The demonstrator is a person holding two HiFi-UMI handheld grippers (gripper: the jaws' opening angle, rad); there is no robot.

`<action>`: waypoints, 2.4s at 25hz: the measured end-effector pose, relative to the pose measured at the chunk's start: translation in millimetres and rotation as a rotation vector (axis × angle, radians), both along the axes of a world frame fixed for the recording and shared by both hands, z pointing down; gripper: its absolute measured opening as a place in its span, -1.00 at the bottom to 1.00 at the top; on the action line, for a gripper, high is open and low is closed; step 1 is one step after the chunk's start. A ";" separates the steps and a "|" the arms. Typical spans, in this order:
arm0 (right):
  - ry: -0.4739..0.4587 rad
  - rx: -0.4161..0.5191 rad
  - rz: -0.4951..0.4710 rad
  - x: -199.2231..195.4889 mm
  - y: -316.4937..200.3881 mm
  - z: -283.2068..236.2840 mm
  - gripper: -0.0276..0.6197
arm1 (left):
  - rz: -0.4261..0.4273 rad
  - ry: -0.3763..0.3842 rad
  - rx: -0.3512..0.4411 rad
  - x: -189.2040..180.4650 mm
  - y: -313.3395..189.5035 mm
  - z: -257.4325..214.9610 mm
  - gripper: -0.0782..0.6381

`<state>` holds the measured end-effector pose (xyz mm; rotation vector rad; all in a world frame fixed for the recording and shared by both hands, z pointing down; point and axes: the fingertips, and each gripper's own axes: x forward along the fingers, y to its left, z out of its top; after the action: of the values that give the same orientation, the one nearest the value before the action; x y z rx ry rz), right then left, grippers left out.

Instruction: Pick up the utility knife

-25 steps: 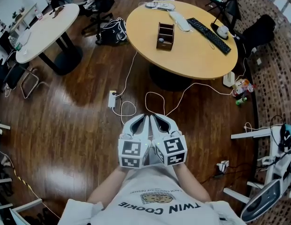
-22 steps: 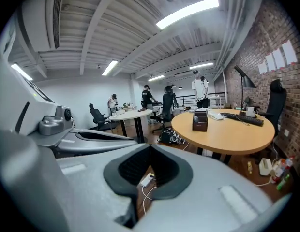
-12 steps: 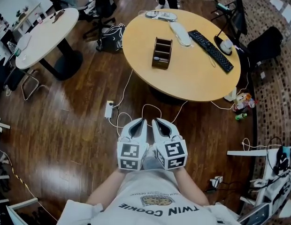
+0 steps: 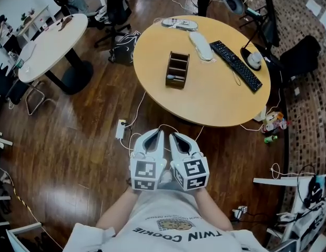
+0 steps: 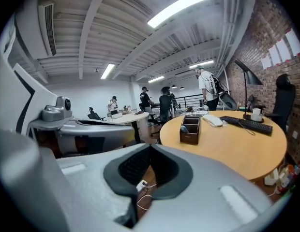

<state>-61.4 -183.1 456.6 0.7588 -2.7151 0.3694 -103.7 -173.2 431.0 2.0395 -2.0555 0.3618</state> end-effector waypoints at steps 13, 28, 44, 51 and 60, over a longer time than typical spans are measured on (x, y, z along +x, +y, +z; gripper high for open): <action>-0.004 0.013 0.070 -4.7 -73.7 3.0 -0.91 | 0.102 0.020 0.000 6.6 -80.7 12.7 -0.76; 0.058 0.003 0.187 -33.1 -166.6 20.3 -0.91 | 0.263 -0.018 -0.037 -35.0 -191.5 42.8 -0.76; 0.082 -0.003 0.279 -59.2 -224.4 31.7 -0.91 | 0.544 -0.417 -0.117 -76.1 -262.1 100.6 -0.53; 0.083 -0.011 0.307 -58.0 -232.3 37.9 -0.91 | 0.621 -0.555 -0.116 -77.2 -276.5 118.2 -0.45; 0.083 -0.013 0.333 -49.8 -237.5 38.9 -0.91 | 0.671 -0.674 -0.134 -74.3 -294.8 131.4 -0.44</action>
<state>-111.2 -420.5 495.5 1.1982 -2.5055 0.4166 -178.0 -468.1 562.4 2.7137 -1.4507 1.4182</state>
